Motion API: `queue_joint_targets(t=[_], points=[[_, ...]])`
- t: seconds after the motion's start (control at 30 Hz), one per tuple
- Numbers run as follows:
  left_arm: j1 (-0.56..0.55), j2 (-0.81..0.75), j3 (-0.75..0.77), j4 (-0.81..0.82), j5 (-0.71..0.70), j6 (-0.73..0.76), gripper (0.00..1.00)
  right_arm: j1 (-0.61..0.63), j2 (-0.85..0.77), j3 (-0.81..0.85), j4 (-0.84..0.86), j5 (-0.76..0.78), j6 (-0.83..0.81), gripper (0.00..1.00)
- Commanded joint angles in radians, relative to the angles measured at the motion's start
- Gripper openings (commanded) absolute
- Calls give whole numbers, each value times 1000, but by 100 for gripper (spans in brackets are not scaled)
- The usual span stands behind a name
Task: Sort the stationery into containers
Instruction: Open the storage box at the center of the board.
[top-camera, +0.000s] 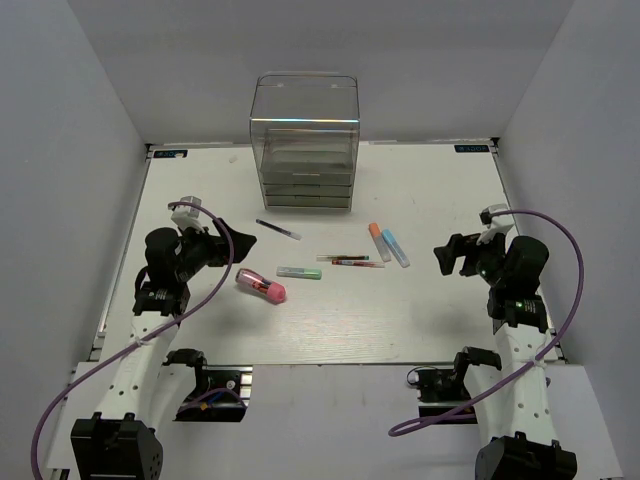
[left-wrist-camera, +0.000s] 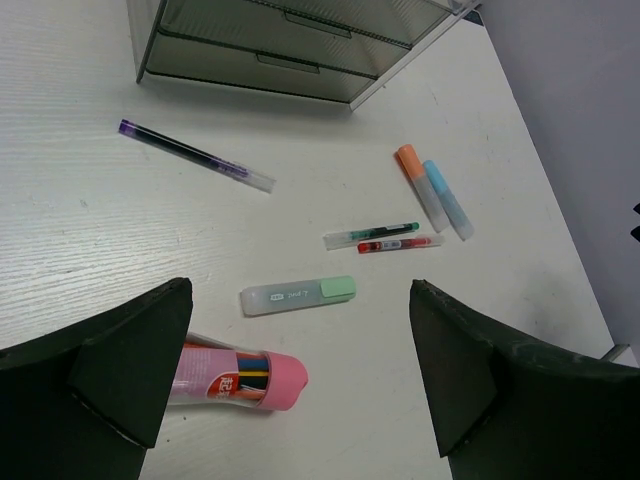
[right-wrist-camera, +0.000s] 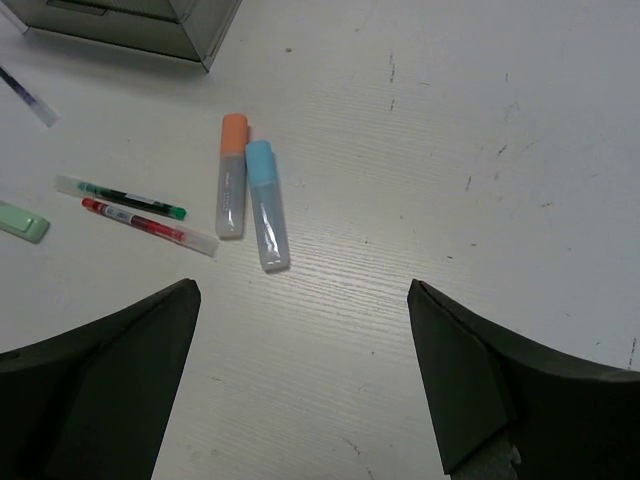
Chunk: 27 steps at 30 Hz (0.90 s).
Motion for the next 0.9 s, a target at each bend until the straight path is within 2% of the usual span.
queue_joint_targets(t=[0.0,0.13,0.23,0.37,0.4,0.5,0.57,0.6,0.67,0.7,0.77,0.8,0.83,0.87], points=[[4,-2,25,3,15,16,100,-8,-16,-1,-8,-57,-61,90],[4,-2,25,3,15,7,100,-17,-24,-25,-27,-110,-187,90],[4,7,25,3,15,7,91,-21,-13,-47,-22,-103,-215,90],[4,16,25,3,15,7,54,-29,-3,-68,-11,-121,-256,90],[4,28,25,3,15,7,37,-34,1,-71,-8,-118,-254,90],[4,50,25,39,15,-25,17,-37,13,-77,-14,-142,-288,90],[4,84,13,79,34,-80,19,-34,14,-71,-52,-230,-352,90],[4,103,2,139,68,-105,35,-37,17,-70,-63,-251,-360,90],[4,174,-29,222,114,-212,49,-34,-1,-84,-57,-279,-354,90],[4,198,-42,316,114,-253,59,-32,-10,-87,-54,-275,-354,90],[-5,258,-69,433,105,-354,65,-32,-10,-88,-34,-247,-334,63],[-16,275,-69,460,88,-382,66,-31,-4,-87,-28,-239,-319,33],[-16,291,-69,483,67,-405,66,-31,5,-82,-13,-209,-308,22],[-26,306,-69,513,36,-451,66,-29,11,-81,-7,-199,-291,16]])
